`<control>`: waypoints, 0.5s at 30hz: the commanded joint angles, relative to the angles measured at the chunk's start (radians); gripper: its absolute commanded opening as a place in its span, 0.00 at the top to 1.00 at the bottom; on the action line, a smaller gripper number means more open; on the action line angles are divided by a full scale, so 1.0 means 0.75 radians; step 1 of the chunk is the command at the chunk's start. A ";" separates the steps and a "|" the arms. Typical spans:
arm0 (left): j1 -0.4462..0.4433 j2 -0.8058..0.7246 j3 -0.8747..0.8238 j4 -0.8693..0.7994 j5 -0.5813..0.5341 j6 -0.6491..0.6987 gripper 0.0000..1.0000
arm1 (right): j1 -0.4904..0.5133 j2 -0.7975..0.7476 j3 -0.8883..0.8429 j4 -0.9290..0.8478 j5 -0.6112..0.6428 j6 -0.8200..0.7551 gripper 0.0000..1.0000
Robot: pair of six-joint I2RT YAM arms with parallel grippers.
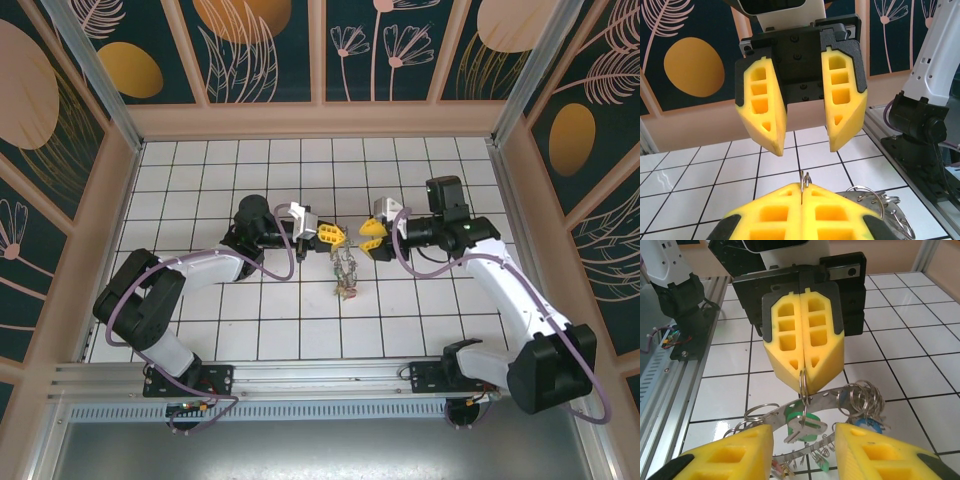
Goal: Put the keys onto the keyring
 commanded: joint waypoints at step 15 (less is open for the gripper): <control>-0.002 -0.066 0.002 0.032 0.041 0.078 1.00 | 0.073 0.178 0.076 0.009 0.022 0.067 1.00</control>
